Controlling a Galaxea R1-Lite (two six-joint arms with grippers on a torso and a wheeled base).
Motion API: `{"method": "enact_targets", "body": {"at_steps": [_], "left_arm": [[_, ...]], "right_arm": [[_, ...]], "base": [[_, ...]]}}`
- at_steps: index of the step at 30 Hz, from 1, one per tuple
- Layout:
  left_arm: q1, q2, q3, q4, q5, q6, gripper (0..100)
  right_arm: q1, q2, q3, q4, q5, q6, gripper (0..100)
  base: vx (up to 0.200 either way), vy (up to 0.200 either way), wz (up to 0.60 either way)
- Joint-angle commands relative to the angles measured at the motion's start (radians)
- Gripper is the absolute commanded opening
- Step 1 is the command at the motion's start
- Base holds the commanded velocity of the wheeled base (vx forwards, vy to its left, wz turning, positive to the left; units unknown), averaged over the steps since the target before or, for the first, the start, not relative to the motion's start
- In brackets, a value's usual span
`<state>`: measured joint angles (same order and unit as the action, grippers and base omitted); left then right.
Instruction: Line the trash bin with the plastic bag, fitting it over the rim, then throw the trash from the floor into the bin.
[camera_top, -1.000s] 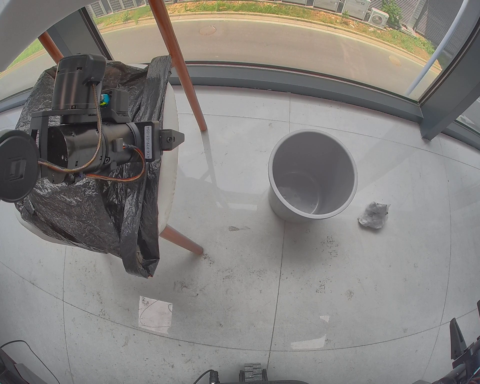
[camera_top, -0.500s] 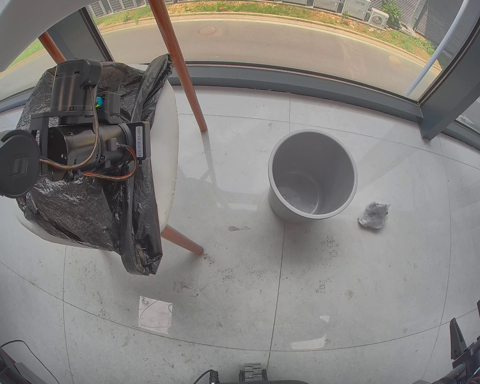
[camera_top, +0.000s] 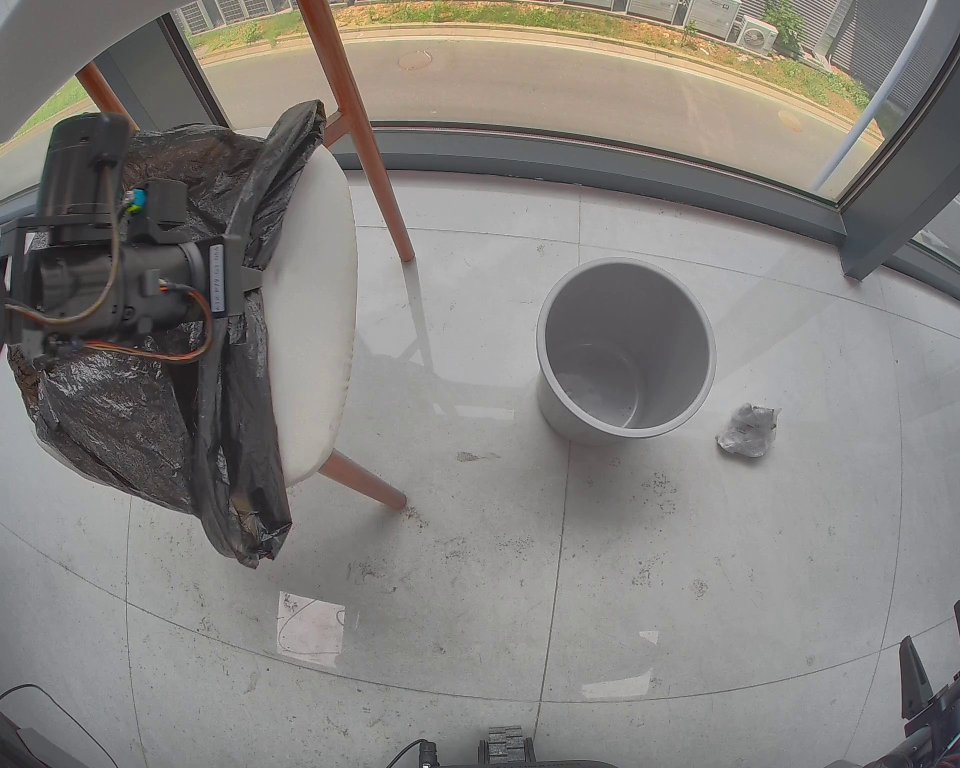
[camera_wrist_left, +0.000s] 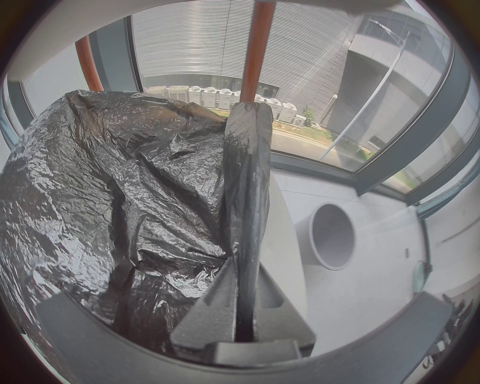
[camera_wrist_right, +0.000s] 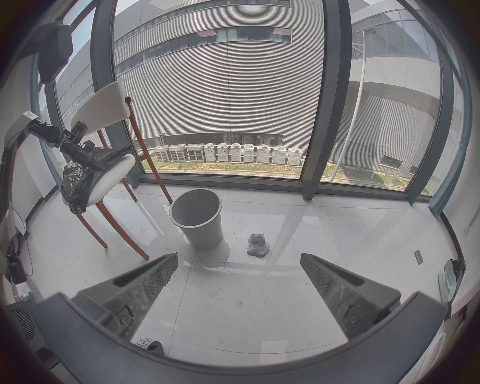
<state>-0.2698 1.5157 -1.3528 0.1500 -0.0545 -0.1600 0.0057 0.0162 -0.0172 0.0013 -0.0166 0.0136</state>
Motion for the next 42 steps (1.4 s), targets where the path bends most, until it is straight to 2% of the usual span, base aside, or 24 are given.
{"method": "enact_targets", "body": {"at_steps": [1, 3, 5, 7, 9, 10, 11, 15, 18, 21, 25, 31, 37, 42], "left_arm": [[0.276, -0.195, 0.069, 0.062, -0.335, -0.087, 0], [0.336, -0.210, 0.098, 0.059, -0.458, -0.138, 0], [0.354, -0.227, 0.129, 0.057, -0.528, -0.193, 0], [0.350, -0.256, 0.158, 0.057, -0.573, -0.242, 0], [0.350, -0.256, 0.158, 0.057, -0.573, -0.242, 0], [0.320, -0.298, 0.192, 0.057, -0.702, -0.276, 0], [0.316, -0.309, 0.205, 0.057, -0.780, -0.279, 0], [0.314, -0.318, 0.225, 0.057, -0.935, -0.283, 0], [0.316, -0.318, 0.216, 0.057, -0.949, -0.332, 0], [0.300, -0.316, 0.199, 0.014, -0.950, -0.421, 0], [0.235, -0.310, 0.202, -0.138, -0.947, -0.523, 0], [0.198, -0.275, 0.204, -0.345, -0.950, -0.696, 0], [0.127, -0.246, 0.201, -0.451, -0.953, -0.803, 0], [0.050, -0.238, 0.199, -0.480, -0.953, -0.863, 0]], "right_arm": [[0.000, -0.016, 0.017, 0.000, 0.000, 0.000, 100], [0.000, -0.016, 0.017, 0.000, 0.001, 0.000, 100], [0.000, -0.016, 0.017, 0.000, 0.001, -0.001, 100], [0.000, -0.016, 0.017, 0.000, 0.001, -0.001, 100], [0.000, -0.016, 0.017, 0.000, 0.001, -0.001, 100], [0.000, -0.016, 0.017, 0.000, 0.001, -0.001, 100], [0.000, -0.016, 0.017, 0.000, 0.001, -0.003, 100], [0.000, -0.016, 0.017, 0.000, 0.001, -0.003, 100], [0.000, -0.016, 0.017, 0.000, 0.001, -0.003, 100], [0.000, -0.016, 0.017, 0.000, 0.001, -0.003, 100], [0.000, -0.015, 0.017, 0.000, 0.001, -0.003, 100], [0.000, -0.016, 0.017, 0.000, 0.001, -0.003, 100], [0.000, -0.016, 0.017, 0.000, 0.001, -0.001, 100], [0.000, -0.016, 0.017, 0.000, 0.001, -0.001, 100]], "base": [[0.000, 0.000, 0.00], [0.000, 0.000, 0.00], [0.000, 0.000, 0.00], [0.000, 0.000, 0.00], [0.000, 0.000, 0.00], [0.000, 0.000, 0.00], [0.000, 0.000, 0.00], [0.000, 0.000, 0.00], [0.000, 0.000, 0.00], [0.000, 0.000, 0.00], [0.000, -0.150, 0.00], [0.000, -0.200, 0.00], [0.000, -0.200, 0.00], [0.000, -0.200, 0.00]]}}
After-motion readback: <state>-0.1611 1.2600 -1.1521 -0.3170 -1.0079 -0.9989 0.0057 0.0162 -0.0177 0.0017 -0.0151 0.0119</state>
